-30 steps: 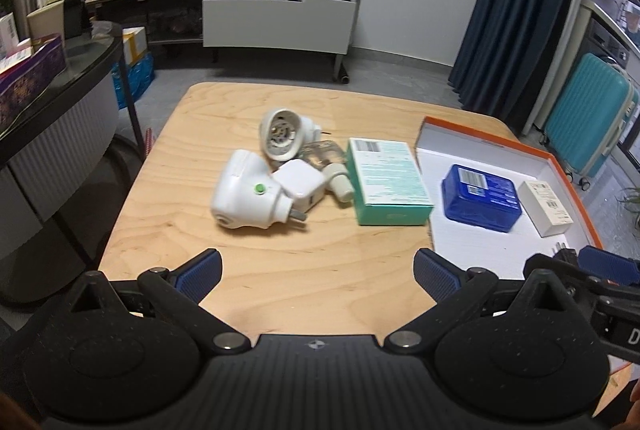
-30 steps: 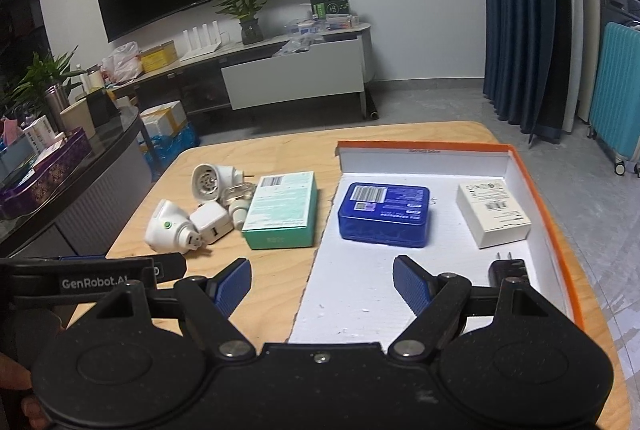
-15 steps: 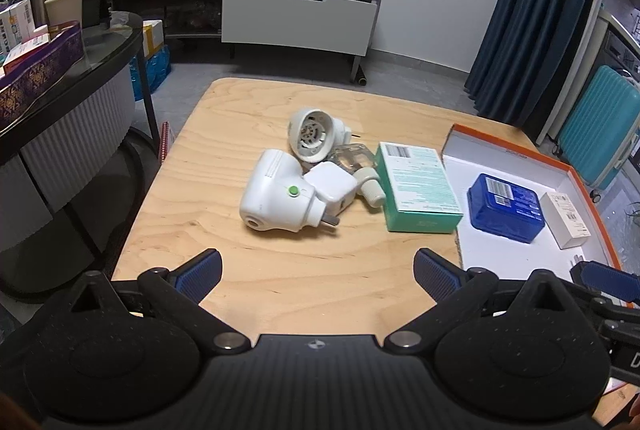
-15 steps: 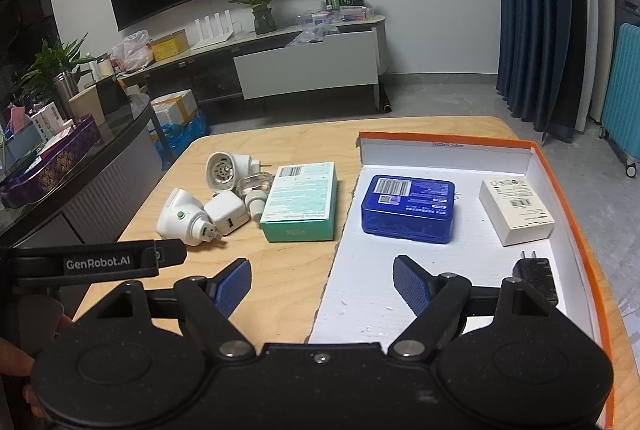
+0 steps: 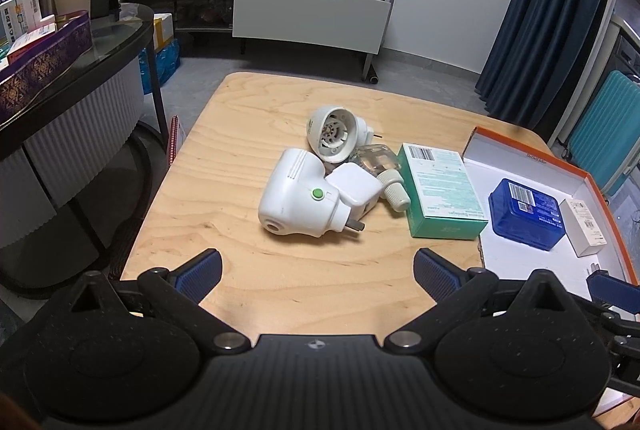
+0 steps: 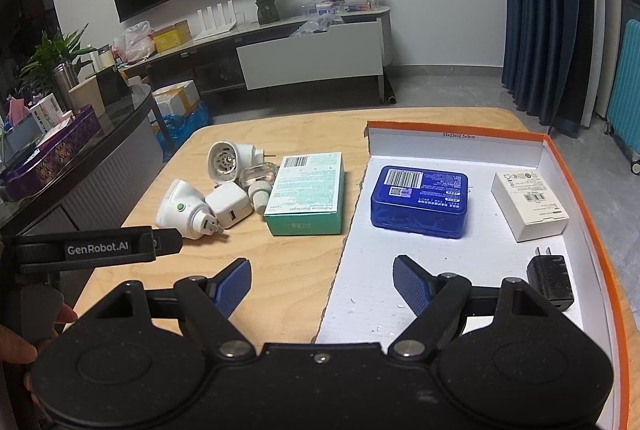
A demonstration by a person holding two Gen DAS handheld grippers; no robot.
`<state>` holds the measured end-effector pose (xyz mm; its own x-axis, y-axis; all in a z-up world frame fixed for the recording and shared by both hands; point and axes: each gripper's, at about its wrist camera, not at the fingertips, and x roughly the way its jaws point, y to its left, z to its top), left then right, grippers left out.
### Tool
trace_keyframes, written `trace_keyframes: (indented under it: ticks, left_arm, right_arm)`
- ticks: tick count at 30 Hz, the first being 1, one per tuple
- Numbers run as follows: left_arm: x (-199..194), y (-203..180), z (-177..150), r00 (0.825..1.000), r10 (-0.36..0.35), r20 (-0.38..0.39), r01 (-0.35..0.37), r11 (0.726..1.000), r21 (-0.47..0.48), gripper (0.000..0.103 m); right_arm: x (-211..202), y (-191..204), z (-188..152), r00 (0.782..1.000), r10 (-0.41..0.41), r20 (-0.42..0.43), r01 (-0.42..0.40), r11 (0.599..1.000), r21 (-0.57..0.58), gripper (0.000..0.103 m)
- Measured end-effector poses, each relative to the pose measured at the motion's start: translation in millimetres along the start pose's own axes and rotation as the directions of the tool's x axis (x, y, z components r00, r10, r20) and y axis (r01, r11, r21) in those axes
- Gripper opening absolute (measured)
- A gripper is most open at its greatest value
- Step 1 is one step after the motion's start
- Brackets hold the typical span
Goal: Organize rigid objects
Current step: 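Withdraw both tools from the tray back over the table, then grasp the white SUPERB mug with the left tool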
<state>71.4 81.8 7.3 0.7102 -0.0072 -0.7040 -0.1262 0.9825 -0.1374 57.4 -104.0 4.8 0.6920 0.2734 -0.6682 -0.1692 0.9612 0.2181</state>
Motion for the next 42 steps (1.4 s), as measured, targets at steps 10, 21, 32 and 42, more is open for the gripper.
trace_keyframes:
  ticks: [10, 21, 32, 42]
  left_arm:
    - [23, 7, 7, 1.0, 0.027, 0.002, -0.027, 0.999, 0.047, 0.103]
    - [67, 10, 19, 1.0, 0.003, -0.006, -0.001, 0.981, 0.192, 0.103]
    - [75, 20, 14, 0.994, -0.111, -0.007, 0.111, 0.975, 0.191, 0.067]
    - [58, 23, -6, 0.99, -0.128, 0.052, 0.117, 0.979, 0.17, 0.066]
  right_arm:
    - [10, -3, 0, 1.0, -0.005, -0.017, 0.005, 1.0, 0.009, 0.092]
    - [20, -9, 2, 0.999, -0.03, -0.028, 0.031, 0.999, 0.019, 0.092]
    - [32, -9, 10, 0.999, -0.043, -0.028, 0.044, 0.999, 0.013, 0.092]
    - [50, 8, 19, 0.999, -0.013, -0.031, 0.012, 1.0, -0.029, 0.092]
